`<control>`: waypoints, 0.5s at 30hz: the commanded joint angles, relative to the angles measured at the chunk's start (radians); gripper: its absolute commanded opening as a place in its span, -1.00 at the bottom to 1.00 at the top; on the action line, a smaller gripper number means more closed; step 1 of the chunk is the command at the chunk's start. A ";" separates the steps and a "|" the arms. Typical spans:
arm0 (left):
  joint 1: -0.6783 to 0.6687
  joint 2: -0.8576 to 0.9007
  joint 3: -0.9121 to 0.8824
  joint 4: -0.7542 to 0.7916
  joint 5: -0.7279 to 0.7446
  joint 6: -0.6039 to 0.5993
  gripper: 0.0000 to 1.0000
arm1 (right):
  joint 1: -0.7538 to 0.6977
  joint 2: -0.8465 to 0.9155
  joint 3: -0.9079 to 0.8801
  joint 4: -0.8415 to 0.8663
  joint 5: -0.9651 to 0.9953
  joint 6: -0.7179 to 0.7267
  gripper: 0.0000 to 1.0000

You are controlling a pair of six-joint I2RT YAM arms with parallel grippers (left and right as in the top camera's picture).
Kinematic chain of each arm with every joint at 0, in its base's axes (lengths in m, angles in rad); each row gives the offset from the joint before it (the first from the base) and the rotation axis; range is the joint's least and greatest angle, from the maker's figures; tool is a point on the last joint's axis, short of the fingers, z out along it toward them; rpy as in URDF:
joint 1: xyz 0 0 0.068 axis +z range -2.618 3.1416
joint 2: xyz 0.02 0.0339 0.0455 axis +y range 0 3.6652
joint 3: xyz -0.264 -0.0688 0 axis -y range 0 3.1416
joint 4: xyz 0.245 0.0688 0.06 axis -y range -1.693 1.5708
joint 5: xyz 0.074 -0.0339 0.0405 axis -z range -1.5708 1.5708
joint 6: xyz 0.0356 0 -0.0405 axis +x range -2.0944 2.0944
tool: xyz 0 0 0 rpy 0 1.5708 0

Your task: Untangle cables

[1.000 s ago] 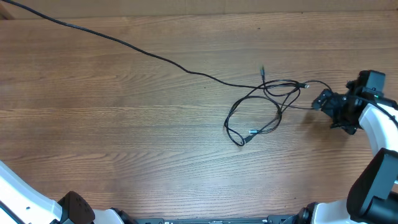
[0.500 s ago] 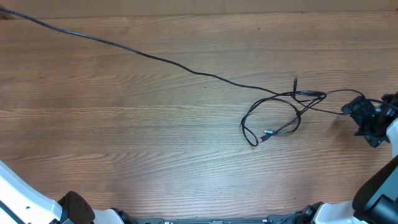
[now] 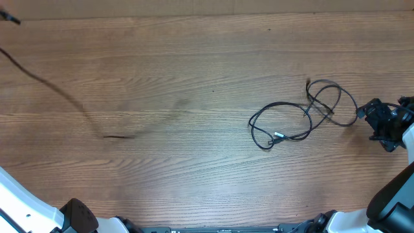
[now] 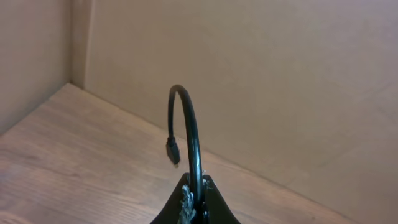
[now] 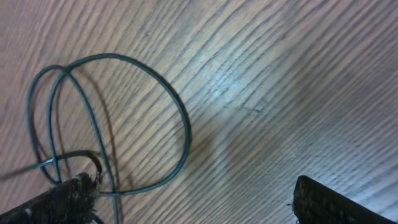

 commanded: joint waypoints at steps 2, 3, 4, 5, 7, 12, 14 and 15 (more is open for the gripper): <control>0.010 0.003 0.014 0.003 0.023 0.037 -0.92 | -0.008 0.003 0.003 -0.007 -0.105 -0.003 1.00; 0.010 0.003 0.014 0.003 0.042 0.037 -0.92 | -0.008 0.003 0.003 -0.018 -0.120 -0.003 1.00; 0.010 0.003 0.014 0.002 0.046 0.037 -0.92 | -0.008 0.003 0.003 -0.029 -0.133 -0.004 1.00; 0.009 0.003 0.014 0.002 0.046 0.037 -0.92 | -0.008 0.003 0.003 -0.041 -0.146 -0.009 1.00; 0.009 0.003 0.014 0.002 0.044 0.037 -0.92 | -0.007 0.003 0.003 -0.061 -0.206 -0.049 1.00; 0.009 0.003 0.014 -0.002 0.037 0.038 -0.92 | -0.006 0.003 0.003 -0.093 -0.424 -0.186 1.00; 0.009 0.003 0.014 -0.018 0.012 0.043 -0.92 | -0.006 0.003 0.003 -0.109 -0.498 -0.210 1.00; 0.009 0.004 0.014 -0.029 -0.002 0.045 -0.92 | -0.006 0.003 0.003 -0.116 -0.524 -0.219 1.00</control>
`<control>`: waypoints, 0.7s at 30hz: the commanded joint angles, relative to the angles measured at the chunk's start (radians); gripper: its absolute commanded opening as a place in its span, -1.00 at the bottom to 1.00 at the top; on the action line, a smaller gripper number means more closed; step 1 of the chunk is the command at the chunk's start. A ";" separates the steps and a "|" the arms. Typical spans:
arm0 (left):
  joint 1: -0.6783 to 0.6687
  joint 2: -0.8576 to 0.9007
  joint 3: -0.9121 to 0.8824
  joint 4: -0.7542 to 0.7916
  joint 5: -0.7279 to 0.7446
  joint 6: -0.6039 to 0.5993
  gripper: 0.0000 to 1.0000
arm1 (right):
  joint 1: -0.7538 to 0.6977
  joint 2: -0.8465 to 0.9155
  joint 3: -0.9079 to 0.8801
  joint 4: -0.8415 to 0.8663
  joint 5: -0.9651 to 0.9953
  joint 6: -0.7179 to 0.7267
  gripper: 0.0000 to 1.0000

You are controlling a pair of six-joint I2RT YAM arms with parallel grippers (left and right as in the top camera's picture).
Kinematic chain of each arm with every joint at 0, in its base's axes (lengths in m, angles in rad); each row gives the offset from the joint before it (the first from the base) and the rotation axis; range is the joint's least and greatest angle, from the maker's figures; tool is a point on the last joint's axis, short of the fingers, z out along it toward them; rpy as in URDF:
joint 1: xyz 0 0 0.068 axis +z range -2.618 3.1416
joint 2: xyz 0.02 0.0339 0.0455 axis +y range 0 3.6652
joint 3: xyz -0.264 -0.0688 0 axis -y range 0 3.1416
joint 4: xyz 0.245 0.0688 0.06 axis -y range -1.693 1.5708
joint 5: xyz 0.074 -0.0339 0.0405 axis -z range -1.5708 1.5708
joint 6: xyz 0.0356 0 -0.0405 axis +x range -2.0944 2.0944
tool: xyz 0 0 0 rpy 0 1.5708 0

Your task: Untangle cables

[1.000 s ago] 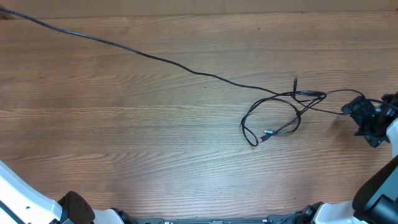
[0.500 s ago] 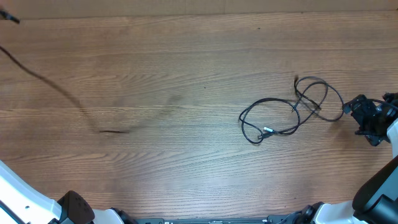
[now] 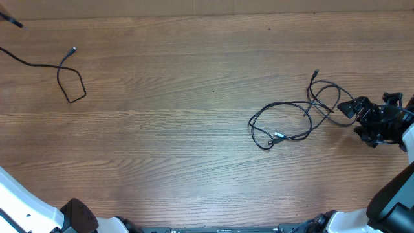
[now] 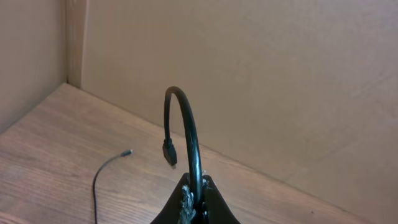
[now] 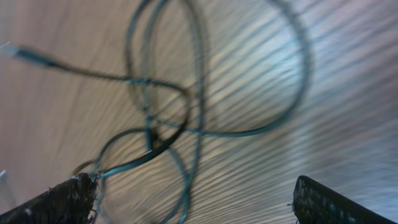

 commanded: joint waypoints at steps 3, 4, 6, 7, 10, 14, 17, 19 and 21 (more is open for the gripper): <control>0.009 0.004 0.014 -0.031 -0.025 0.026 -0.91 | -0.005 0.002 0.003 -0.024 -0.191 -0.100 1.00; 0.009 0.004 0.014 -0.033 -0.025 0.026 -0.92 | -0.001 0.002 0.003 -0.034 -0.211 -0.127 1.00; 0.009 0.005 0.014 -0.047 -0.025 0.026 -0.92 | 0.009 0.002 0.003 -0.048 -0.218 -0.148 1.00; 0.009 0.009 0.014 -0.057 -0.025 0.026 -0.92 | 0.015 0.002 0.003 -0.051 -0.218 -0.157 1.00; 0.007 0.038 0.014 -0.102 -0.043 0.027 -0.92 | 0.042 0.002 0.003 -0.055 -0.218 -0.161 1.00; -0.008 0.108 0.014 -0.142 -0.045 0.029 -0.92 | 0.085 0.002 0.003 -0.055 -0.218 -0.161 1.00; -0.018 0.154 0.014 -0.142 -0.107 0.022 -0.92 | 0.119 0.002 0.003 -0.055 -0.218 -0.161 1.00; -0.022 0.185 0.014 -0.144 -0.179 -0.013 -0.92 | 0.149 0.002 0.003 -0.054 -0.217 -0.161 1.00; -0.029 0.215 0.014 -0.159 -0.254 -0.062 -0.92 | 0.174 0.002 0.003 -0.051 -0.209 -0.161 1.00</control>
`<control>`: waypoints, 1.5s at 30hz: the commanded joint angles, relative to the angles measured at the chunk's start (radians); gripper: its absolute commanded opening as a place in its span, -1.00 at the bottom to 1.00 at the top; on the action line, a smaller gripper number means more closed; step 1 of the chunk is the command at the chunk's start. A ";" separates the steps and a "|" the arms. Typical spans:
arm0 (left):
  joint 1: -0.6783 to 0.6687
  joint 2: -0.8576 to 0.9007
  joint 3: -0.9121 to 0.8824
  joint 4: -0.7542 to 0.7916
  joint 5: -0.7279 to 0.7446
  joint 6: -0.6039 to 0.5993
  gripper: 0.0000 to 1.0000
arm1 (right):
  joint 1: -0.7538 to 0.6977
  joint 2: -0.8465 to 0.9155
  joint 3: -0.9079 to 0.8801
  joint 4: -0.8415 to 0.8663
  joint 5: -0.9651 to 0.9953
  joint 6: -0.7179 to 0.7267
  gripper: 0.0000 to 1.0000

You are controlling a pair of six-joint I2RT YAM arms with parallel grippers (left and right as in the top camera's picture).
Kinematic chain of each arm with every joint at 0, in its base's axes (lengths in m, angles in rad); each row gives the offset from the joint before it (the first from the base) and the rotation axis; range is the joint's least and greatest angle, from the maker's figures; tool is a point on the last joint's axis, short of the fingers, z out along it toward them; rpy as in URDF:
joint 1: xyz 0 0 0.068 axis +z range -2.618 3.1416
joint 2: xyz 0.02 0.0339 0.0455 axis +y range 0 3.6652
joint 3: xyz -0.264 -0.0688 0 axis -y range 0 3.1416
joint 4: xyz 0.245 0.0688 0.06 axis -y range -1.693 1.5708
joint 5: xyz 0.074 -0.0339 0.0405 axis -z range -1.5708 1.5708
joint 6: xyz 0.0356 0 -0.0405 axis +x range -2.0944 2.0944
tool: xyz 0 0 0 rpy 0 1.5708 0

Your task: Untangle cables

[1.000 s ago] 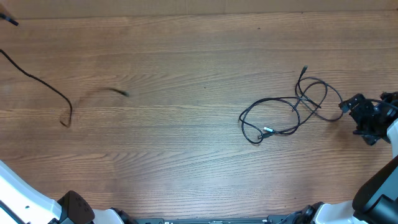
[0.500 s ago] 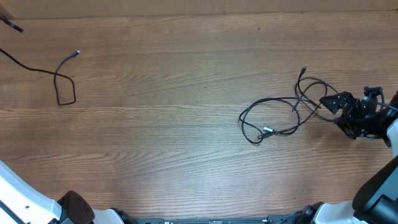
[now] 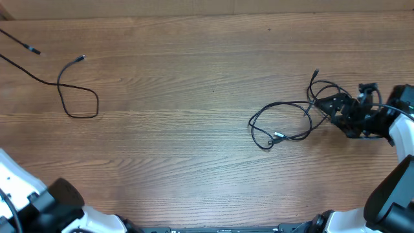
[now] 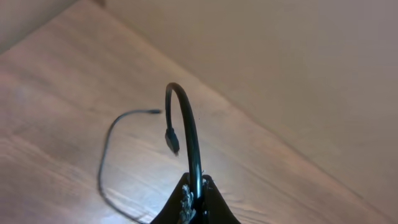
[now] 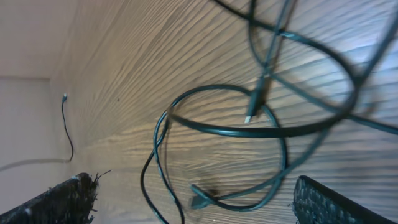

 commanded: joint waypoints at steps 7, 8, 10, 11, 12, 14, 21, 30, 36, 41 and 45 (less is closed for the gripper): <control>-0.028 0.129 0.011 -0.158 -0.443 -0.476 -0.92 | 0.080 0.002 0.003 0.017 -0.005 -0.012 1.00; -0.028 0.140 0.011 -0.207 -0.474 -0.611 -0.91 | 0.082 0.002 0.003 0.017 -0.006 -0.012 1.00; -0.028 0.150 0.011 -0.289 -0.518 -0.839 -0.92 | 0.082 0.002 0.003 0.016 -0.006 -0.008 1.00; -0.028 0.151 0.011 -0.320 -0.530 -0.922 -0.92 | 0.082 0.002 0.003 0.014 -0.006 -0.008 1.00; -0.028 0.152 0.011 -0.382 -0.537 -1.079 -0.92 | 0.082 0.002 0.003 0.012 -0.006 -0.008 1.00; -0.028 0.152 0.011 -0.447 -0.537 -1.236 -0.92 | 0.082 0.002 0.003 0.013 -0.006 -0.003 1.00; -0.029 0.154 0.011 -0.459 -0.552 -1.350 -0.92 | 0.082 0.002 0.003 0.016 -0.006 0.006 1.00; -0.040 0.252 0.011 -0.429 -0.755 -1.687 -0.91 | 0.082 0.002 0.003 -0.006 -0.006 0.006 1.00; -0.042 0.401 0.011 -0.378 -0.690 -1.763 -0.91 | 0.082 0.002 0.003 -0.026 -0.005 0.006 1.00; -0.041 0.472 0.011 -0.356 -0.653 -1.759 0.05 | 0.082 0.002 0.003 -0.025 -0.005 0.006 1.00; -0.034 0.472 0.011 -0.353 -0.613 -1.723 0.99 | 0.082 0.002 0.003 -0.025 -0.005 0.006 1.00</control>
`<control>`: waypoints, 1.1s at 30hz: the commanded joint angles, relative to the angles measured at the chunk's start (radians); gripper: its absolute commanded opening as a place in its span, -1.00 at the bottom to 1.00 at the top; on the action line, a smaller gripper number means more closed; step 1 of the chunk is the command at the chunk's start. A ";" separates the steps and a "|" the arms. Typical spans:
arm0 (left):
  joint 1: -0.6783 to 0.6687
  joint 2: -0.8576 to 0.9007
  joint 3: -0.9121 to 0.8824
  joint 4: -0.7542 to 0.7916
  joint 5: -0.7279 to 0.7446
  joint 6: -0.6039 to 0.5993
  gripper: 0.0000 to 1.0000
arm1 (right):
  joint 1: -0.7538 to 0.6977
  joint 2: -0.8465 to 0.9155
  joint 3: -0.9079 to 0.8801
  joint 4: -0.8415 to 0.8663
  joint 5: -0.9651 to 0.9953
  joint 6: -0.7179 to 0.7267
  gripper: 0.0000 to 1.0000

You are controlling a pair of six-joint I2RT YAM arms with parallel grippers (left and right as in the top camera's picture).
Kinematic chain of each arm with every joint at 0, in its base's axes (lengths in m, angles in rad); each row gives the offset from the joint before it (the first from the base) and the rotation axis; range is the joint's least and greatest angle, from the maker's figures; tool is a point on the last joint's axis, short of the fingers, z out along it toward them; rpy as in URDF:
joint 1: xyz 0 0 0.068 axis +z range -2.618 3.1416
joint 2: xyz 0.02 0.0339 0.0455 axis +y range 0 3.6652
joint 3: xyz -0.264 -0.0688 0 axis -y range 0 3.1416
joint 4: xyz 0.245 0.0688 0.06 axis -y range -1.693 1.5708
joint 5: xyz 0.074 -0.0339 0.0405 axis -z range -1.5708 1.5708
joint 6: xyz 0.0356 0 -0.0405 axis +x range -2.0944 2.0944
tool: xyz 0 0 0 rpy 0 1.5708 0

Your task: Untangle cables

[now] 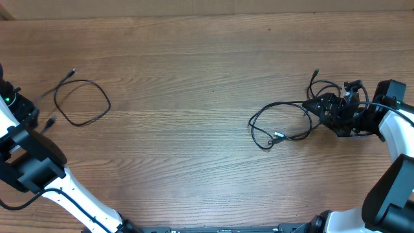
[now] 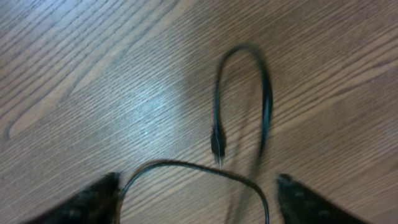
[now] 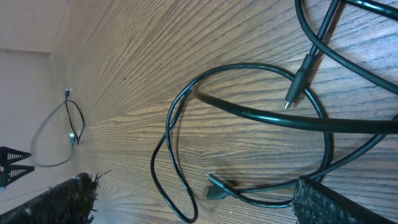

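One black cable (image 1: 81, 103) lies alone in a loop on the wood at the far left. In the left wrist view its plug (image 2: 217, 142) rests on the table just ahead of my left gripper (image 2: 198, 182), which is open and holds nothing. A second dark cable (image 1: 284, 120) lies in overlapping loops at the right, one plug (image 1: 278, 136) at its near side and another (image 1: 315, 72) at the back. My right gripper (image 3: 196, 180) is open at the right end of these loops; its right finger (image 3: 329, 202) lies against a strand and grips nothing.
The wooden table (image 1: 194, 77) runs back to a cardboard wall (image 1: 207, 5). My left arm (image 1: 32, 162) reaches up the left edge. My right arm (image 1: 394, 123) comes in from the right edge.
My left gripper was shut on the black cable's end, held up off the table; now it is open and that end lies on the wood. My right gripper has shifted slightly left into the loops.
First my left gripper held one cable end at the back left, its length blurred across the table; the right gripper stood open right of the tangle. Later the left cable lay curled far left and the right gripper reached the loops. Now the left cable is let go.
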 commanded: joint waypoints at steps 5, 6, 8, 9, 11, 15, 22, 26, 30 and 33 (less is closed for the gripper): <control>0.019 0.003 0.011 0.000 0.212 0.095 0.99 | 0.005 0.002 0.003 0.002 -0.005 -0.002 1.00; 0.022 0.003 0.011 -0.002 0.259 0.134 0.99 | 0.005 0.002 0.003 0.002 -0.005 -0.002 1.00; 0.022 0.003 0.011 -0.029 0.254 0.155 0.99 | 0.005 0.002 0.003 0.002 -0.005 -0.002 1.00; 0.022 0.003 0.011 -0.049 0.254 0.155 0.99 | 0.005 0.002 0.003 0.002 -0.005 -0.002 1.00; 0.021 0.003 0.011 -0.102 0.241 0.155 0.99 | 0.005 0.003 0.003 0.002 -0.005 -0.003 1.00; 0.011 0.003 0.010 -0.120 0.113 0.220 0.99 | 0.005 0.002 0.003 0.002 -0.005 -0.006 1.00; -0.017 0.003 0.010 -0.077 -0.089 0.351 0.99 | 0.005 0.002 0.003 0.003 -0.005 -0.006 1.00; -0.029 0.005 0.010 0.114 -0.084 0.859 0.99 | 0.005 0.003 0.003 0.005 -0.005 -0.006 1.00; -0.071 0.005 0.010 0.253 -0.018 1.432 0.99 | 0.005 0.003 0.003 0.014 -0.005 -0.005 1.00; -0.103 0.005 0.010 0.272 -0.073 1.653 0.99 | 0.005 0.003 0.003 0.018 -0.005 -0.005 1.00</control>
